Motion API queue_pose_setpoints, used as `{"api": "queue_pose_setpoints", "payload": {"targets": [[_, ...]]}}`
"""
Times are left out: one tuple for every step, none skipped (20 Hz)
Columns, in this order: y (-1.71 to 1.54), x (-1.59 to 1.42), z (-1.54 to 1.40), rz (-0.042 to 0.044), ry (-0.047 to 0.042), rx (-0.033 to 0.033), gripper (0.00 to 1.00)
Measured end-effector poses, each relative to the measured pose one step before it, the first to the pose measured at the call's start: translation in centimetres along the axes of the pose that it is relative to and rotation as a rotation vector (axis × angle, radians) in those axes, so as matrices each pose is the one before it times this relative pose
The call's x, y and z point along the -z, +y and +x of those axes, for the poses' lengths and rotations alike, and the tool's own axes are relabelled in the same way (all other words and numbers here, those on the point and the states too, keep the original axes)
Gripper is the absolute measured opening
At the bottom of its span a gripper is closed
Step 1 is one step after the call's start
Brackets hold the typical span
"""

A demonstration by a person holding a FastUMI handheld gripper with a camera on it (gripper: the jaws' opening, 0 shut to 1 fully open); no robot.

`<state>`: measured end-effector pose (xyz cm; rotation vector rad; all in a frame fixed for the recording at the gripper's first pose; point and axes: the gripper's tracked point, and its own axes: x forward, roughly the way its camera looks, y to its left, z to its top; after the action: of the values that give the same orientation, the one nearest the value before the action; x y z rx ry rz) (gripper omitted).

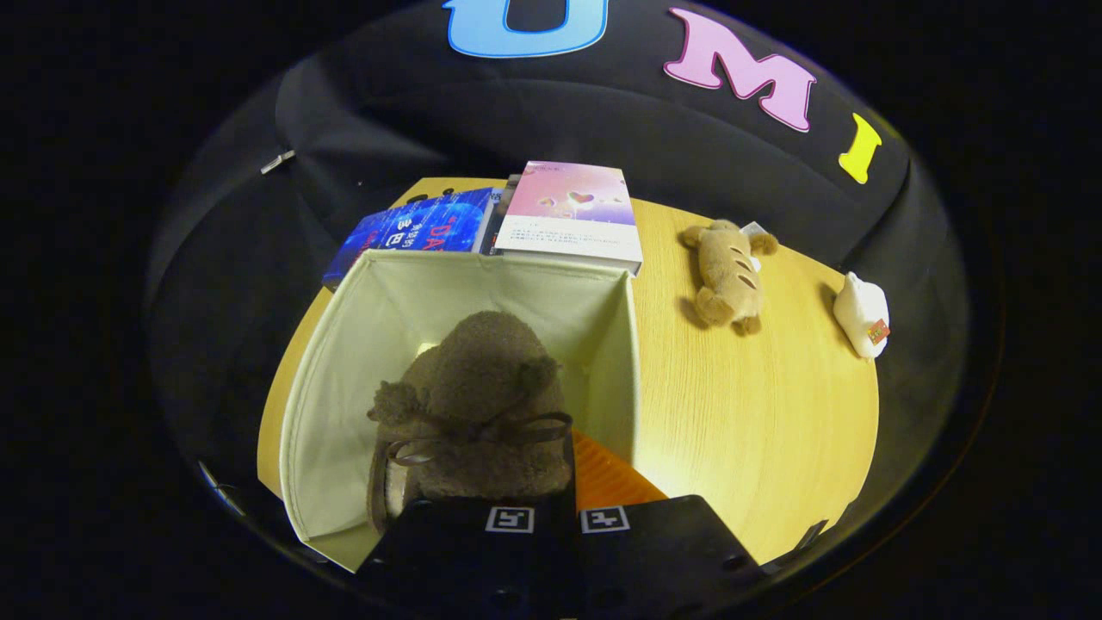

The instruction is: Open the storage box then place both shoes into the box .Put the left shoe in first, then the right shoe, with the right side of both shoes facing outward in a uniform manner.

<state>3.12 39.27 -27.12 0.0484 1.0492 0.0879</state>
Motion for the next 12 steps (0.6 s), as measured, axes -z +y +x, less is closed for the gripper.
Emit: {"api": "queue_pose_setpoints", "payload": {"targets": [[0.09,0.693,0.628,-0.02205,0.02742,0.0235,0.05],[0.05,0.579,0.537,-0.01821,0.02921,0.02431,0.05],[-0.323,0.438,0.427,-0.02269,0.02628,0.0435,0.05],[-0.444,-0.342,0.209,-0.01761,-0.00863,0.04092,0.05],[0.075,0.016,0.172,-0.02991,0.0124,0.02406,0.05],[-0.03,0.163,0.142,-0.02302,0.02079,0.01891,0.05],[0.075,0.281,0.24,-0.01685,0.02363,0.01817,0.05],[0.29,0.297,0.186,-0.01954,0.02543,0.00473,0.05],[0.41,0.353,0.241,-0.01568,0.02192,-0.00167,0.05],[0.065,0.49,0.411,-0.01719,0.02875,0.00238,0.05],[0.113,0.419,0.72,-0.0155,0.02153,0.00406,0.06],[0.064,0.077,-0.215,-0.01196,0.01575,0.00125,0.06]]}}
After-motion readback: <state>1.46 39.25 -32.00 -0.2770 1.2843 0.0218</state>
